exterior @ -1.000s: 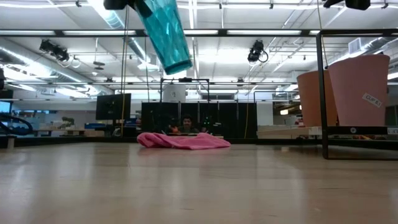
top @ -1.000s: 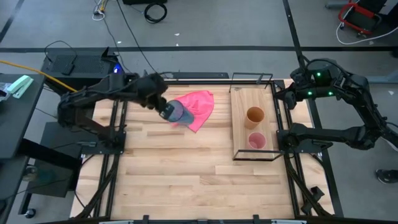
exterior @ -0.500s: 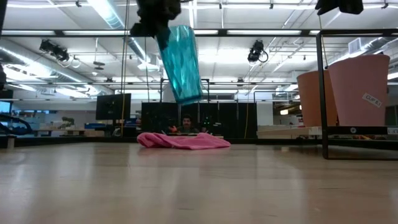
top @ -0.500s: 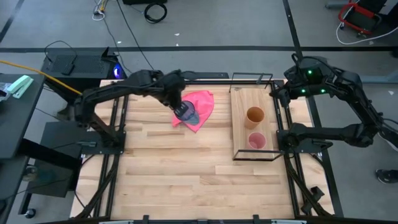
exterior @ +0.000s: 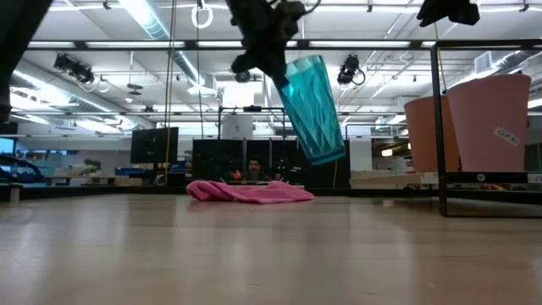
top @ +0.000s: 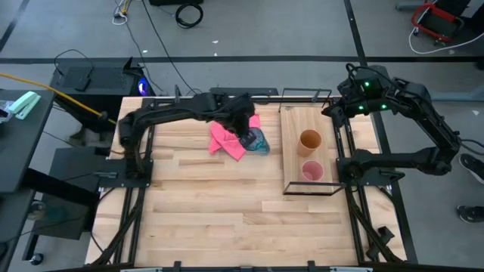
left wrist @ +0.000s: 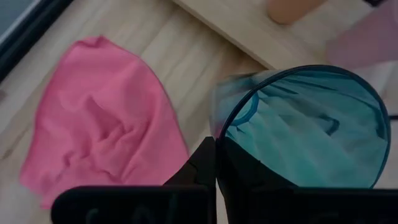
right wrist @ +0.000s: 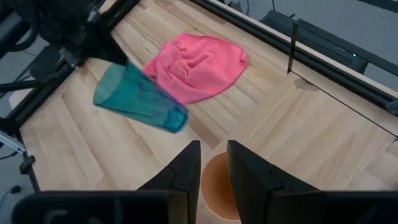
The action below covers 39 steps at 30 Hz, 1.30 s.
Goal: Stack small to large cups/mugs on shelf
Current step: Put the blue cup on the shelf
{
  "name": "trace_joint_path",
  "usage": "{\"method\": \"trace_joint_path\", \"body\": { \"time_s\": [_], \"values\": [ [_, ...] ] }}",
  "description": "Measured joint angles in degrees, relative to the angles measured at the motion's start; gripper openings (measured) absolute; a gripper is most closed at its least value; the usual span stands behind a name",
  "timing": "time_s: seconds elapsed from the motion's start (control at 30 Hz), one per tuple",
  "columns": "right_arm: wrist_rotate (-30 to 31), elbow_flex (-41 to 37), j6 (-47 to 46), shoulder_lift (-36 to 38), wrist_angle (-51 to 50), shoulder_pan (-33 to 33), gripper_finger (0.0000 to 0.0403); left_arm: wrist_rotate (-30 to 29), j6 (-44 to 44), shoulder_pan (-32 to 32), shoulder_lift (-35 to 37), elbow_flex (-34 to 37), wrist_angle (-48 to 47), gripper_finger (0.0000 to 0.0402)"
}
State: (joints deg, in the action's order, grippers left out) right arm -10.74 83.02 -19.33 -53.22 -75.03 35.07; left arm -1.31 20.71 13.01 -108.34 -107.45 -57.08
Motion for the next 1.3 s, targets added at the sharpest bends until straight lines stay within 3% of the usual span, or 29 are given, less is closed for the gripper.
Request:
{"method": "trace_joint_path", "body": {
  "time_s": [0.23, 0.43, 1.3],
  "values": [
    [-0.01, 0.0, 0.02, -0.8, -0.01, 0.0, 0.0086, -0.17, -4.9, 0.6, -12.24, -17.11, -11.1, 0.0011],
    [-0.03, 0.0, 0.02, -0.74, -0.15, 0.0, 0.0086, 0.32, -7.41, 0.92, -19.27, -26.99, -16.14, 0.0011],
    [-0.06, 0.0, 1.95, -0.78, -0.12, -0.01, 0.0086, 2.37, -9.05, -0.39, -22.9, -27.19, -18.14, 0.0017]
  ]
}}
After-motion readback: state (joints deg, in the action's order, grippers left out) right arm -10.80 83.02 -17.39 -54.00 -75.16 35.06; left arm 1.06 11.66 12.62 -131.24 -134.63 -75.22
